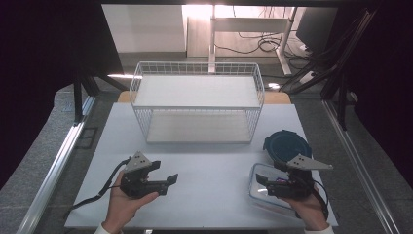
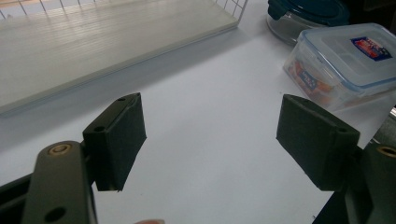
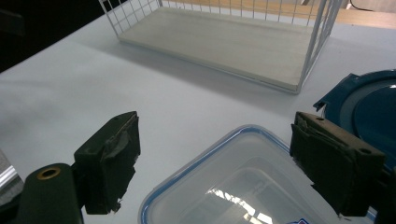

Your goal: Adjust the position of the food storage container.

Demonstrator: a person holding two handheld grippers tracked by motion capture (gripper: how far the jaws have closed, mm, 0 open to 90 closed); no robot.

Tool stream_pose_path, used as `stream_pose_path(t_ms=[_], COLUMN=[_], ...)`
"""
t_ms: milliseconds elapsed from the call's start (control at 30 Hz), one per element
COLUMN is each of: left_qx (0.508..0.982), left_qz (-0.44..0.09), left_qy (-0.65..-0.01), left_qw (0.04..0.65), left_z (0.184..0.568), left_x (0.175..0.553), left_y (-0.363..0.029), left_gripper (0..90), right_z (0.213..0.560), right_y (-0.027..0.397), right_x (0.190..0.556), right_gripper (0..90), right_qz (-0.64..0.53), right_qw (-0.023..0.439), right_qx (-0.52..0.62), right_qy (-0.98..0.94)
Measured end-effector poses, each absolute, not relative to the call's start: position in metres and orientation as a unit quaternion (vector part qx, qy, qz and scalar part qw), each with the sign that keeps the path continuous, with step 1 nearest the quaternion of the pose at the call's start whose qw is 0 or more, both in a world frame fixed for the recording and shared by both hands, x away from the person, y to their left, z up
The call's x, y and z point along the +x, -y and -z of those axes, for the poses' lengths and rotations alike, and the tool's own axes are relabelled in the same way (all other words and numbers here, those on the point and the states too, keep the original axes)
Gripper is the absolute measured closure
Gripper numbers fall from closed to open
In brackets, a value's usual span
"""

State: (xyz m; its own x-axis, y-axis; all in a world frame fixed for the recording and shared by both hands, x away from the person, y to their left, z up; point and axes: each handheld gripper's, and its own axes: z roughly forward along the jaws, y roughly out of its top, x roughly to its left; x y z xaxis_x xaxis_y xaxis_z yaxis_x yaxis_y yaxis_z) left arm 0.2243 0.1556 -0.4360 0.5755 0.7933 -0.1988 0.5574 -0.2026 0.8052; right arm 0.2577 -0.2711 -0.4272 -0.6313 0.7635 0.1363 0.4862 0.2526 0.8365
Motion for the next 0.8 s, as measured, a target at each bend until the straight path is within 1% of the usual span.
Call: stream_pose_path(t_ms=[200, 367, 433, 533, 667, 800], left_qx=[0.768, 0.771, 0.774, 0.772, 0.769, 0.768], left_qz=[-0.137, -0.128, -0.131, -0.126, -0.133, -0.131], left_qy=[-0.442, -0.445, -0.451, -0.457, -0.455, -0.459], left_qw=[0.443, 0.438, 0.424, 0.424, 0.428, 0.426], left_z=[0.438, 0.445, 0.452, 0.453, 0.449, 0.449], left_x=[0.225, 0.225, 0.226, 0.225, 0.223, 0.227], left_y=[-0.156, -0.159, -0.162, -0.164, -0.168, -0.168], left_gripper=[21.1, 20.1, 19.7, 19.6, 19.7, 19.7], right_z=[0.427, 0.429, 0.43, 0.43, 0.426, 0.423], right_y=[0.274, 0.27, 0.268, 0.268, 0.27, 0.277], right_x=[0.262, 0.263, 0.265, 0.264, 0.261, 0.26], right_gripper=[16.4, 17.1, 18.4, 21.4, 25.7, 28.8], right_qz=[-0.465, -0.46, -0.449, -0.442, -0.446, -0.44], right_qw=[0.14, 0.14, 0.143, 0.147, 0.151, 0.146], right_qx=[0.409, 0.408, 0.405, 0.409, 0.407, 0.407], right_qy=[-0.773, -0.776, -0.783, -0.784, -0.783, -0.787])
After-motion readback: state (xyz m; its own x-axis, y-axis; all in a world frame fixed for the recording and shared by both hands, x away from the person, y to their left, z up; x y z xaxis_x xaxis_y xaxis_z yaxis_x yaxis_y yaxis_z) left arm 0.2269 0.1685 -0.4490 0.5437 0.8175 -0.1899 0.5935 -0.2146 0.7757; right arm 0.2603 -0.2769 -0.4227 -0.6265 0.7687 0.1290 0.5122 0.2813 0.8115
